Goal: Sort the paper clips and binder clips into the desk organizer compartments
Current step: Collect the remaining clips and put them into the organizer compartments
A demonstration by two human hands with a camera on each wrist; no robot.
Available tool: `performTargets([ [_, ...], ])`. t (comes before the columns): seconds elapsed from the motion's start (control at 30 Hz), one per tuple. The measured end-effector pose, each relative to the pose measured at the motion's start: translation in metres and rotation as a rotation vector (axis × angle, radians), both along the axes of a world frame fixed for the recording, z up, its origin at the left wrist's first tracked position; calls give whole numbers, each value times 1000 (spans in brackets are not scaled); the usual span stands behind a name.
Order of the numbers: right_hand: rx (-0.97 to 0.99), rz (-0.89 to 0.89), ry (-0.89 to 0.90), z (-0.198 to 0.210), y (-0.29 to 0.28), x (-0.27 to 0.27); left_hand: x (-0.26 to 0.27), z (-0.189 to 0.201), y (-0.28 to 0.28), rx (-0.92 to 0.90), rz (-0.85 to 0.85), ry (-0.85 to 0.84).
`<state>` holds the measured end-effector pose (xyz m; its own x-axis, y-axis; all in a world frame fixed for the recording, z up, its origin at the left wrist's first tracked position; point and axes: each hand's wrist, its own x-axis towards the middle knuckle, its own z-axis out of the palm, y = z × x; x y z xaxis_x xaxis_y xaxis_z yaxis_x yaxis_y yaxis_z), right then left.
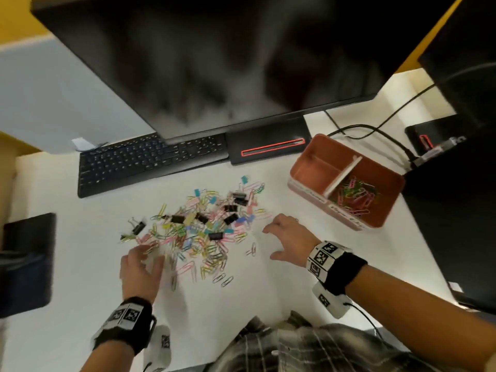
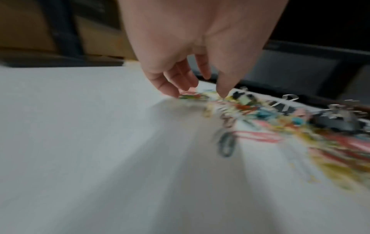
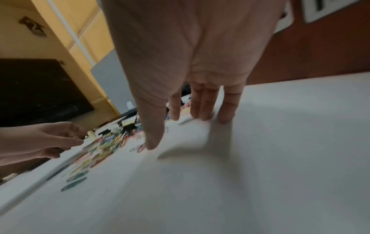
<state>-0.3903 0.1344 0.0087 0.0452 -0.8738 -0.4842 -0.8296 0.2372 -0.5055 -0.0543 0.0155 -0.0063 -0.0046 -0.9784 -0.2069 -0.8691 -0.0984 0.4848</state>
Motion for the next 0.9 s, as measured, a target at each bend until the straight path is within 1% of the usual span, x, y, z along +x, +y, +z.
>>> performTargets([
  [0.03, 11, 26, 21, -4, -2, 7, 13, -3, 1, 9, 31, -35],
  [0.1, 20, 41, -4, -9, -9, 24, 37, -5, -3, 26, 34, -119],
  [0.2, -13, -50, -91, -14, -19, 41, 53, -11, -19, 87, -38, -181],
  [0.3, -79, -147, -157, -16, -34, 61, 56, -10, -31, 89, -120, -154],
  [0.43, -117, -158, -136, -20, -51, 88, 43, -7, -34, 48, -246, -42],
  [0.57, -110, -197, -107, -20, -65, 99, 34, -11, -36, 45, -385, 1],
  [0.7, -60, -235, -51, -17, -70, 98, 27, -12, -40, 4, -381, 58],
  [0.9, -12, -308, 25, -16, -76, 99, 21, -9, -52, 70, -379, 11],
])
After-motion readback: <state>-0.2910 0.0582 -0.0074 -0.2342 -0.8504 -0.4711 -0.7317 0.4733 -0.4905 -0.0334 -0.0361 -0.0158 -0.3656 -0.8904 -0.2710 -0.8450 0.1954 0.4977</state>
